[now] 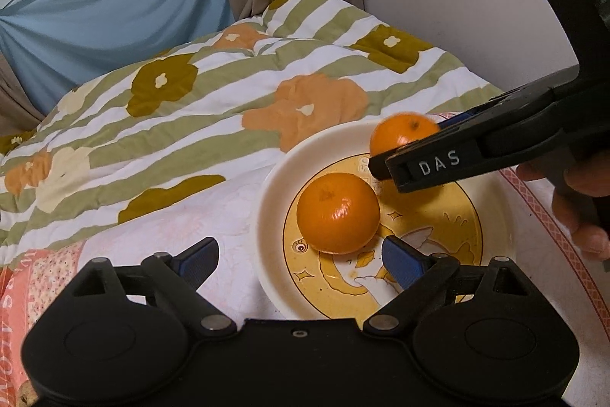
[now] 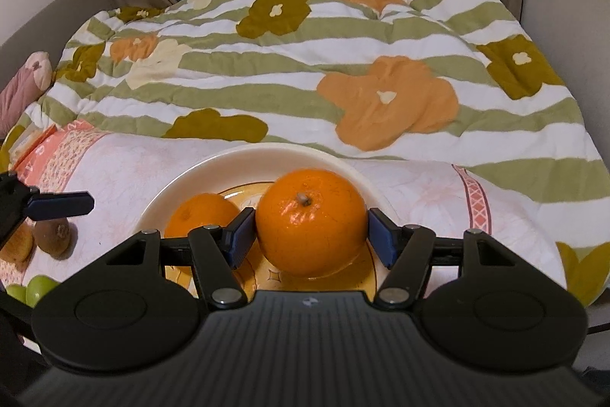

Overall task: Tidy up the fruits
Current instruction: 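Lower the oranges into the bowl and open both grippers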

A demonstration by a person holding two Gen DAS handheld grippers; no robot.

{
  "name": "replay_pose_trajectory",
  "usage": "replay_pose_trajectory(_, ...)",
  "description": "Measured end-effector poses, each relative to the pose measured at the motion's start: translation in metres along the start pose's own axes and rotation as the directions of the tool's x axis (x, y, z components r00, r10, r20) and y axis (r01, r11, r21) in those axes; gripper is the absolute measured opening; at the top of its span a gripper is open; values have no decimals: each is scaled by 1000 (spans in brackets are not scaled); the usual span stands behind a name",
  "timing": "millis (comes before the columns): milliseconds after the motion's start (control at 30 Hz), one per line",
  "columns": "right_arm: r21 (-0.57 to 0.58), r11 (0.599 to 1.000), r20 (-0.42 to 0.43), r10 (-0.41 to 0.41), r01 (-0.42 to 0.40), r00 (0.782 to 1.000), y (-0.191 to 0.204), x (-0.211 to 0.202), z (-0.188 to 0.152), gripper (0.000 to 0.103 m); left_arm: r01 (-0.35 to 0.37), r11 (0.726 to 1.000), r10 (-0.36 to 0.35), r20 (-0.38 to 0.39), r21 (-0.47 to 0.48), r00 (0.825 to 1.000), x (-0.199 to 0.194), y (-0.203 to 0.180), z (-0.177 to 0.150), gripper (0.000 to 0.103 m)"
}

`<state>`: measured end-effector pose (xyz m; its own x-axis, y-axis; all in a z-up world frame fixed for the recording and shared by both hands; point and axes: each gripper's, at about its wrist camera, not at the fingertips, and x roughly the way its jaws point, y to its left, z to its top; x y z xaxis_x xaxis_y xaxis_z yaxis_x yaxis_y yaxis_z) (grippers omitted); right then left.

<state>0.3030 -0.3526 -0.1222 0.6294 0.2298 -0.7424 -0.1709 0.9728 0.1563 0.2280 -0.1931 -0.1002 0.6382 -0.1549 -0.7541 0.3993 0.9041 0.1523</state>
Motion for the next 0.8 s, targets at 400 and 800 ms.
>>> replay_pose_trajectory(400, 12, 1000, 36, -26, 25, 999, -7, -20, 2, 103, -21, 1000, 21, 6, -8, 1000, -11, 0, -3, 95)
replay_pose_trajectory(800, -17, 996, 113, -85, 88, 990, 7, -88, 1, 103, -71, 997, 73, 81, -28, 994, -67, 7, -7, 95)
